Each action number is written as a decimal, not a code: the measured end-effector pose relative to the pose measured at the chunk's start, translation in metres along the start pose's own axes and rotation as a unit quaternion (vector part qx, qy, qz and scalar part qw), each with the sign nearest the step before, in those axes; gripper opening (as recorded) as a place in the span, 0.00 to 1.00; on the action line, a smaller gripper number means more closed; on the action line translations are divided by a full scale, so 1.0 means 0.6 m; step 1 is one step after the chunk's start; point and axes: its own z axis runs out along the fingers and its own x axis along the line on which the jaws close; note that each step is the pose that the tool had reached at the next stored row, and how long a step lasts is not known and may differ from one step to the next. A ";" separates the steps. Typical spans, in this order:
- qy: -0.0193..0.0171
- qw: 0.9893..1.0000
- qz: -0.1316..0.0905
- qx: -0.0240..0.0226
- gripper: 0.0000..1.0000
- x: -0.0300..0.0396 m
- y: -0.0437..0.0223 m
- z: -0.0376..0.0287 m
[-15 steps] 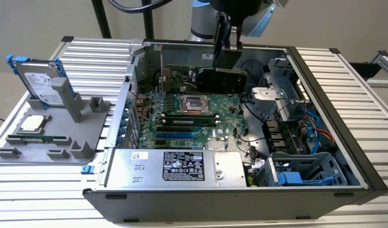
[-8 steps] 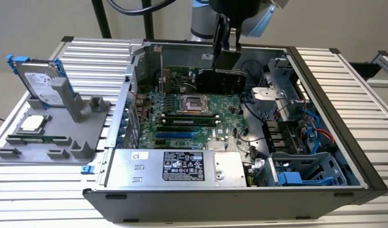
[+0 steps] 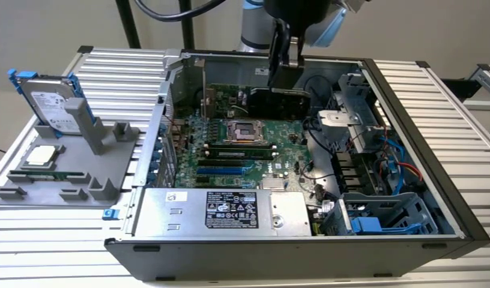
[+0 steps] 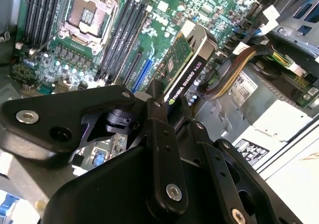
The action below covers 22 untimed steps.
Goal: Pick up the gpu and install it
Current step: 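Insert the gpu into the slot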
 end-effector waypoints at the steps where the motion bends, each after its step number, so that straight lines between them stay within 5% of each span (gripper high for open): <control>1: 0.000 1.000 0.000 0.000 0.00 0.000 0.000 0.001; 22: 0.000 1.000 0.000 0.000 0.00 -0.003 0.000 0.023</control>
